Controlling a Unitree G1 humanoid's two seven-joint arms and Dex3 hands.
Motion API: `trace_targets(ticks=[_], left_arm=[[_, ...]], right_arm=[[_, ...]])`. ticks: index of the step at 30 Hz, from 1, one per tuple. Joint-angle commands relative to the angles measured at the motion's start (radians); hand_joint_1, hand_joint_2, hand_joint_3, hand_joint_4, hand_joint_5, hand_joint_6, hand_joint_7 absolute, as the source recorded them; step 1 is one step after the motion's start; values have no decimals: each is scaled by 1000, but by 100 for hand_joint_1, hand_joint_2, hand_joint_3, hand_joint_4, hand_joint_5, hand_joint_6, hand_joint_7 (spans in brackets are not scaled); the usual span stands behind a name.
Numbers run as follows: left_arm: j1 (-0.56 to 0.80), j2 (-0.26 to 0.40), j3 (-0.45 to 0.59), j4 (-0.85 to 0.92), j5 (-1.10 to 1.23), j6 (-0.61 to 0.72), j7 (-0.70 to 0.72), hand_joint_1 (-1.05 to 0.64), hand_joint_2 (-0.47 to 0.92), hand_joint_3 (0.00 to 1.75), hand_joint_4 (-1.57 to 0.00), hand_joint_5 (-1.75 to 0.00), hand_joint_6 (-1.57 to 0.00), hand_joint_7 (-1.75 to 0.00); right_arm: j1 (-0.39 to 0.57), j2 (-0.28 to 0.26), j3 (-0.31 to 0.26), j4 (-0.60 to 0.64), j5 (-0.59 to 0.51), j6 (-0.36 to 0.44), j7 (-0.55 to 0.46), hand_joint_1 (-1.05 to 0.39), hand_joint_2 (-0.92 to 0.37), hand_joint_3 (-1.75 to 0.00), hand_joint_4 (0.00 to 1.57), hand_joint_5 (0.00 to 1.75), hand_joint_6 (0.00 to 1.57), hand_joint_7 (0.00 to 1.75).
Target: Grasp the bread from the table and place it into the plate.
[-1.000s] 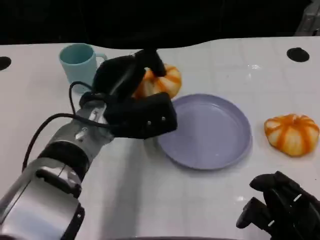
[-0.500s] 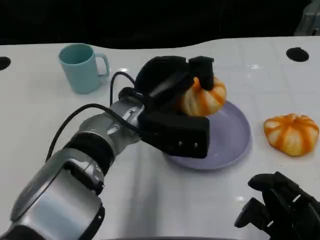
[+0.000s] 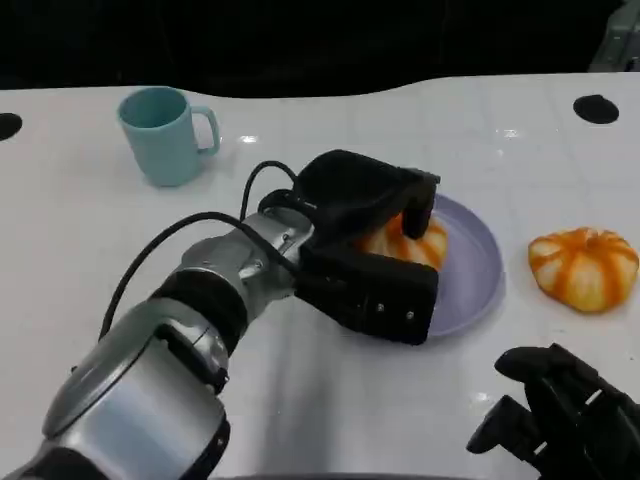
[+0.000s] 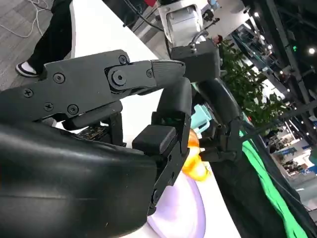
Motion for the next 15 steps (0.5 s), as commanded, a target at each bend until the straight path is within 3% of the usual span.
trace_targets(ticks=[1, 2, 5, 10, 15], left_arm=[[-34, -7, 24, 5, -31, 22, -91, -17, 87, 20, -76, -99, -93, -57], [-34, -9, 24, 4, -32, 28, -106, -18, 90, 15, -74, -72, -88, -29], [-35, -8, 14, 0, -26, 33, -132, -21, 92, 12, -63, -41, -70, -4], [-45, -6, -22, -1, 6, 47, -151, -42, 92, 19, -25, -10, -33, 0], [-53, -11, -38, -2, 21, 81, -164, -60, 92, 22, -13, -3, -21, 0]], right_arm=[[5, -5, 1, -6, 1, -10, 5, -55, -92, -17, 61, 143, 75, 84], [6, -4, 1, -7, 2, -8, 3, -55, -92, -17, 61, 143, 75, 84], [7, -3, 0, -9, 7, -5, 1, -55, -92, -17, 61, 144, 75, 84], [7, -4, -1, -10, 10, -3, 3, -54, -92, -17, 62, 144, 76, 84], [2, -7, -4, -4, 12, -4, 6, -54, -92, -18, 62, 144, 76, 84]])
